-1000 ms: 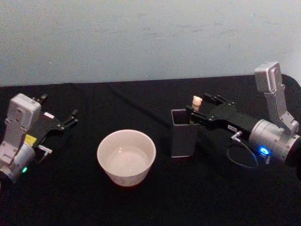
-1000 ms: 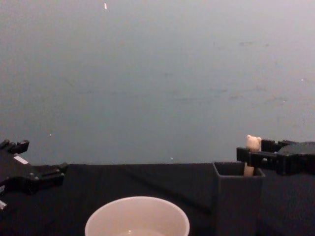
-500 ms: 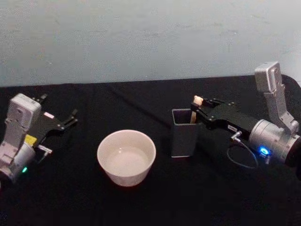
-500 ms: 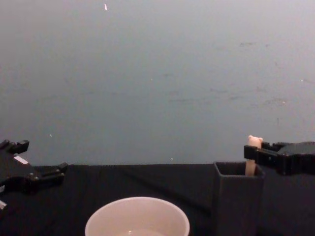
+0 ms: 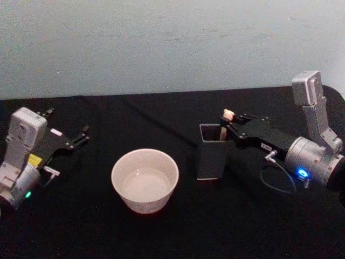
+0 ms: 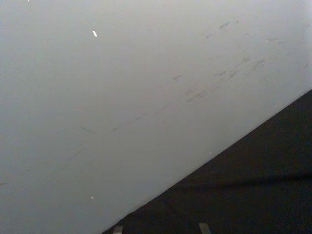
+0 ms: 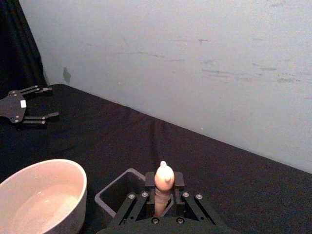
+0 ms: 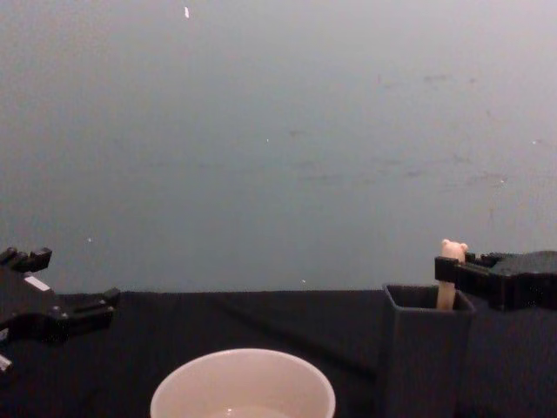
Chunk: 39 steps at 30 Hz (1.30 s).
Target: Pick up the stirring spoon with one hand, stir inside the cup, then place it back in its original position.
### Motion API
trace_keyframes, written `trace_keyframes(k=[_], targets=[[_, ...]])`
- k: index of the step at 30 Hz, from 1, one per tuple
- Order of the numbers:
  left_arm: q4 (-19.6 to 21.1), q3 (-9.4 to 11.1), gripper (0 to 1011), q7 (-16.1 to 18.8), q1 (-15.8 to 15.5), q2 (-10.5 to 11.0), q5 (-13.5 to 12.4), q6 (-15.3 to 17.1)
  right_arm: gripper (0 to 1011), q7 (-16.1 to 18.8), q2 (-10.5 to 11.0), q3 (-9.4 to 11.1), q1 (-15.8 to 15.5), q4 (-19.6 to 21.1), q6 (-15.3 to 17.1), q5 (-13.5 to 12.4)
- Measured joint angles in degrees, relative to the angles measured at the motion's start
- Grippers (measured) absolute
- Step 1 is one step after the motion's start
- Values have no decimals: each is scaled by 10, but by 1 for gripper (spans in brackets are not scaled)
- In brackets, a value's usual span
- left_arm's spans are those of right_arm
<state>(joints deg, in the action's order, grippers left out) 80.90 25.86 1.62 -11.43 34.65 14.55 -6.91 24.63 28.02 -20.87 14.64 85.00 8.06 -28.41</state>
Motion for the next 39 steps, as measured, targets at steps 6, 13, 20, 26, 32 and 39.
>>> trace_keyframes(k=[6,13,20,26,32,39], targets=[[0,0,1002,0,0,0,0,0,211,0,0,0,0,0,0,0],[0,0,1001,0,0,0,0,0,212,0,0,0,0,0,0,0],[0,0,1001,0,0,0,0,0,212,11,5,0,0,6,13,-14],[0,0,1001,0,0,0,0,0,211,15,9,0,0,12,22,-29],[0,0,1001,0,0,0,0,0,211,12,13,3,-1,22,20,-39],[0,0,1001,0,0,0,0,0,212,6,18,11,-1,36,14,-51]])
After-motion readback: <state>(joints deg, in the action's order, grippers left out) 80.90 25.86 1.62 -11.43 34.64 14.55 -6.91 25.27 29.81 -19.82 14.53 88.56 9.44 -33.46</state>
